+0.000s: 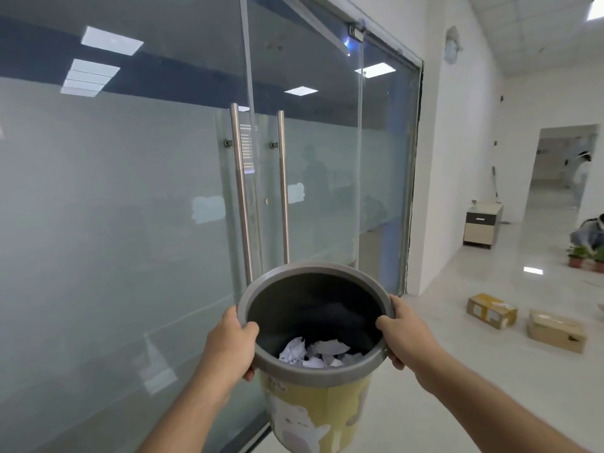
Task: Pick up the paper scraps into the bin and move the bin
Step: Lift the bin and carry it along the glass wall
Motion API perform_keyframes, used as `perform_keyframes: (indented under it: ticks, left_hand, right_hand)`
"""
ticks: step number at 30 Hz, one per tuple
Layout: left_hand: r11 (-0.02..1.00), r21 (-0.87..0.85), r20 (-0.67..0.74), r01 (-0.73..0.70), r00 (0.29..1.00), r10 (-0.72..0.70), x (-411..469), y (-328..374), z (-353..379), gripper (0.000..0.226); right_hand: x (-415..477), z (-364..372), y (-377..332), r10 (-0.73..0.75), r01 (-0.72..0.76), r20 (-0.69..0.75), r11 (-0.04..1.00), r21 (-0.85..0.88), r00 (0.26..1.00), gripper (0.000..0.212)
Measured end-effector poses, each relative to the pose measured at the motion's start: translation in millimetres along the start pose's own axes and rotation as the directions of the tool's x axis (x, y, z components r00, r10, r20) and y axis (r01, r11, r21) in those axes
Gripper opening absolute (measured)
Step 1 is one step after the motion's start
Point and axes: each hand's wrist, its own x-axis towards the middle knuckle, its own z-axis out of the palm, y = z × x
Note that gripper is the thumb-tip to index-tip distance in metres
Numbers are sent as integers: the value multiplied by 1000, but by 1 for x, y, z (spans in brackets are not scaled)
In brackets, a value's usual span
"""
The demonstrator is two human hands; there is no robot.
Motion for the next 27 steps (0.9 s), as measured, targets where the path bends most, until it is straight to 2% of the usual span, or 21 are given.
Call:
perform_keyframes:
  ticks: [9,18,23,27]
  left_hand:
    - [999,29,-37,15,999,-14,34,18,57,24]
    - [997,74,-26,25,999,-23,67,2,86,24]
    - [996,81,-20,40,999,-39,85,-33,110,29]
    - [991,78,-34,106,994,-104,93,-103,146,36]
  right_hand:
    - [72,-25,24,11,-11,29,1000,0,1000,39]
    - [110,-20,49,32,-32,46,999,2,998,41]
    - [132,-5,85,69,-66,42,996,-63,997,42]
    - [143,25,157,125,-119,45,984,-134,991,45]
